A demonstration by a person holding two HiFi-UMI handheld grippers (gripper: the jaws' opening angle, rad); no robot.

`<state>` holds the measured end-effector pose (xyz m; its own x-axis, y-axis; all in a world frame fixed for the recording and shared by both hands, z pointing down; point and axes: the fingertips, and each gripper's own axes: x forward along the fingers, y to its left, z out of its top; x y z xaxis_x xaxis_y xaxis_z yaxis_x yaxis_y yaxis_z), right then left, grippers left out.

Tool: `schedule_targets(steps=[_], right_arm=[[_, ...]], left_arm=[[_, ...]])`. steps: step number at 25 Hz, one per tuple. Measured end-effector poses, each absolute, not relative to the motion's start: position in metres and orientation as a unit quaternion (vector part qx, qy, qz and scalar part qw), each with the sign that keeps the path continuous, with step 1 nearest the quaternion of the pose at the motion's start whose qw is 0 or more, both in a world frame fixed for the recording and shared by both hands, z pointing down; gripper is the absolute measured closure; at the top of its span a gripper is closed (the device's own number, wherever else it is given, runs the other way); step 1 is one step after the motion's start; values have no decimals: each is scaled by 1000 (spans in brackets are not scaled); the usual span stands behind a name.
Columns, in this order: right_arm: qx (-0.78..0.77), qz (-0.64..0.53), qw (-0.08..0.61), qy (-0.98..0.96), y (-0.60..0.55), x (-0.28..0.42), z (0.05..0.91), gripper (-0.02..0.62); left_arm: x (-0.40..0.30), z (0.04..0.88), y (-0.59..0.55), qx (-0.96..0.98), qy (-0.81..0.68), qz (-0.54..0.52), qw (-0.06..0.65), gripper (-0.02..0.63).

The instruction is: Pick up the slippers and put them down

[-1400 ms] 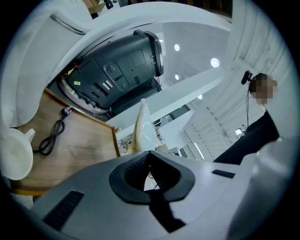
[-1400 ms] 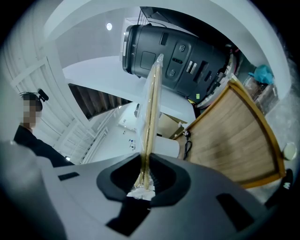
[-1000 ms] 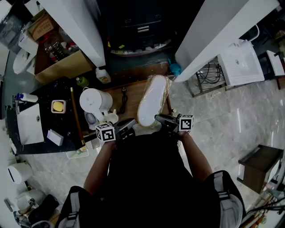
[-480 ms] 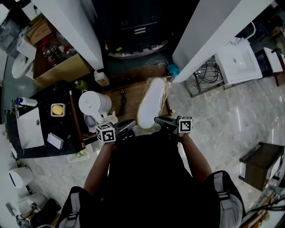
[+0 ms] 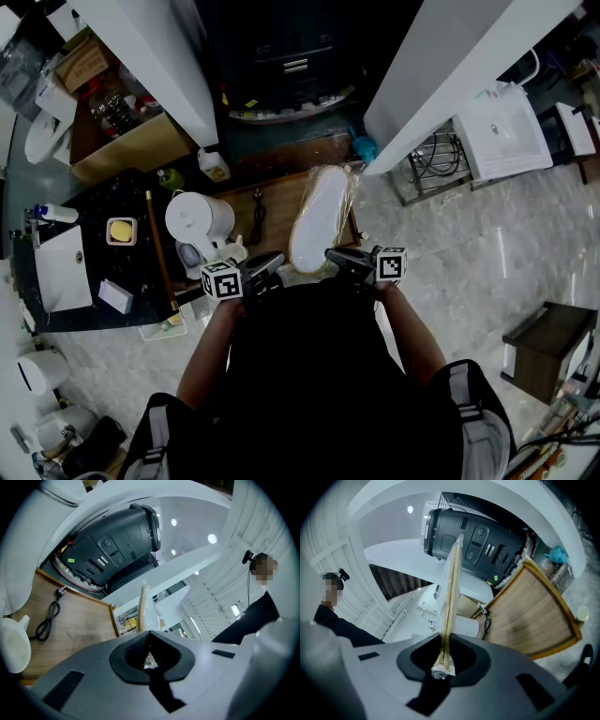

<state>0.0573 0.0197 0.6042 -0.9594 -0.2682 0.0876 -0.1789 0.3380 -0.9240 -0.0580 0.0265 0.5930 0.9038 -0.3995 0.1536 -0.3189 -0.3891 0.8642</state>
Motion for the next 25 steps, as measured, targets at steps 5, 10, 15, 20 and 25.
schedule_targets(steps=[5, 10, 15, 20, 25], right_arm=[[-133, -560, 38, 817, 19, 55, 605, 529], [-129, -562, 33, 817, 17, 55, 607, 529], [-118, -563, 32, 817, 12, 53, 609, 529], [-108, -564, 21, 818, 6, 51, 611, 528], [-97, -567, 13, 818, 1, 48, 612, 528]], left_arm=[[-58, 594, 26, 833, -217, -39, 508, 595], [-60, 594, 24, 831, -222, -43, 508, 595], [-61, 593, 21, 828, -232, -50, 507, 595], [-64, 594, 19, 823, -243, -57, 510, 595], [-66, 594, 19, 818, -258, -65, 510, 595]])
